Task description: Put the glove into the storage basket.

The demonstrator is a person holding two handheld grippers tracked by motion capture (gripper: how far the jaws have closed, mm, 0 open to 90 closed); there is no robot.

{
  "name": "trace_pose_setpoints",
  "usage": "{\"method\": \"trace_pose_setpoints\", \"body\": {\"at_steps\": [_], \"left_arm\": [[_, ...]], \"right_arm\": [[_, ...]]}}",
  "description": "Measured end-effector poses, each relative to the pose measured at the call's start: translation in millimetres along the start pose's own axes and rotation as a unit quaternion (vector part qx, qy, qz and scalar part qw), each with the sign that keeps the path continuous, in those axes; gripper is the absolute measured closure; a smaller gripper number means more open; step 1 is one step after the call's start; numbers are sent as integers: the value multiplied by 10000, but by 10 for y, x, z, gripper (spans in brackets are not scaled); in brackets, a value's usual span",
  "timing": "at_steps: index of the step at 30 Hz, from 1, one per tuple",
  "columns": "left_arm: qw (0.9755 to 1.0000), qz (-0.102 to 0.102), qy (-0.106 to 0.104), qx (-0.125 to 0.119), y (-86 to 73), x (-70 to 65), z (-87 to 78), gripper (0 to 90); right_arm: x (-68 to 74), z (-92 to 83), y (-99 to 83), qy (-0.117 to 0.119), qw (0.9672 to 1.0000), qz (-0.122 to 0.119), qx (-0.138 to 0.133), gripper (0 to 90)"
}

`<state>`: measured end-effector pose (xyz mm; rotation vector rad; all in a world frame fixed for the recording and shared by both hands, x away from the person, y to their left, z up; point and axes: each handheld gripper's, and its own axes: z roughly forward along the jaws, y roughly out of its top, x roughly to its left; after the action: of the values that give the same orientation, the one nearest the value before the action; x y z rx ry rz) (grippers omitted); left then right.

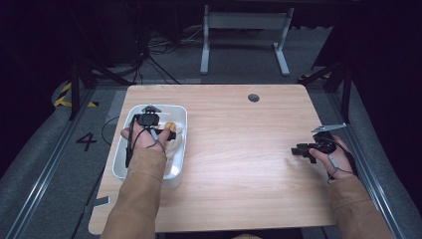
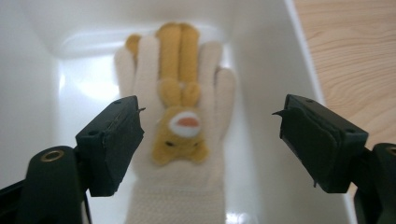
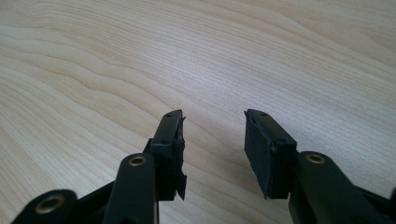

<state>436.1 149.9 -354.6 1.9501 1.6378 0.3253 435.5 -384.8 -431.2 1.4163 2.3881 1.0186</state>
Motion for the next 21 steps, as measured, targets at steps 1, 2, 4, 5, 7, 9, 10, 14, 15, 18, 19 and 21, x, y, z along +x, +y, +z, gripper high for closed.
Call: {"method": "trace_pose_setpoints", "body": {"at_steps": [1,2,4,5,7,9,10,14,15,18,19,21], "left_arm": [[9998,58,-105,-160,0,-27,-31,218],[9993,84,-255,-267,1,-49,-71,239],[9972,123,-547,-497,3,-110,-132,256],[9960,169,-651,-580,4,-149,-156,255],[9937,370,-794,-697,8,-233,-183,257],[9911,541,-948,-757,11,-326,-199,258],[9894,644,-1024,-800,13,-372,-197,258],[9836,1032,-1147,-931,-2,-581,-177,238],[9812,1151,-1210,-961,-11,-641,-165,239],[9719,1402,-1585,-1035,-31,-807,-115,242],[9689,1498,-1686,-1017,-34,-854,-93,242],[9622,1740,-1856,-973,-45,-934,-60,250]], "right_arm": [[2,-1,-1,0,10000,5,4,586],[3,-3,-2,-4,10000,-2,7,586],[3,-6,-4,-13,10000,-1,3,586],[2,-9,-6,-18,10000,-5,7,586],[4,-13,-12,-21,10000,-2,16,586],[5,-19,-17,-38,10000,-12,-3,586],[6,-23,-22,-41,10000,-14,-8,586],[-4,-52,-47,-76,10000,-30,-29,584],[-6,-60,-54,-84,10000,-32,-41,582],[-5,-77,-89,-77,9999,-78,-69,576],[-4,-85,-103,-76,9999,-93,-66,575],[-5,-106,-129,-76,9998,-152,-64,571]]}}
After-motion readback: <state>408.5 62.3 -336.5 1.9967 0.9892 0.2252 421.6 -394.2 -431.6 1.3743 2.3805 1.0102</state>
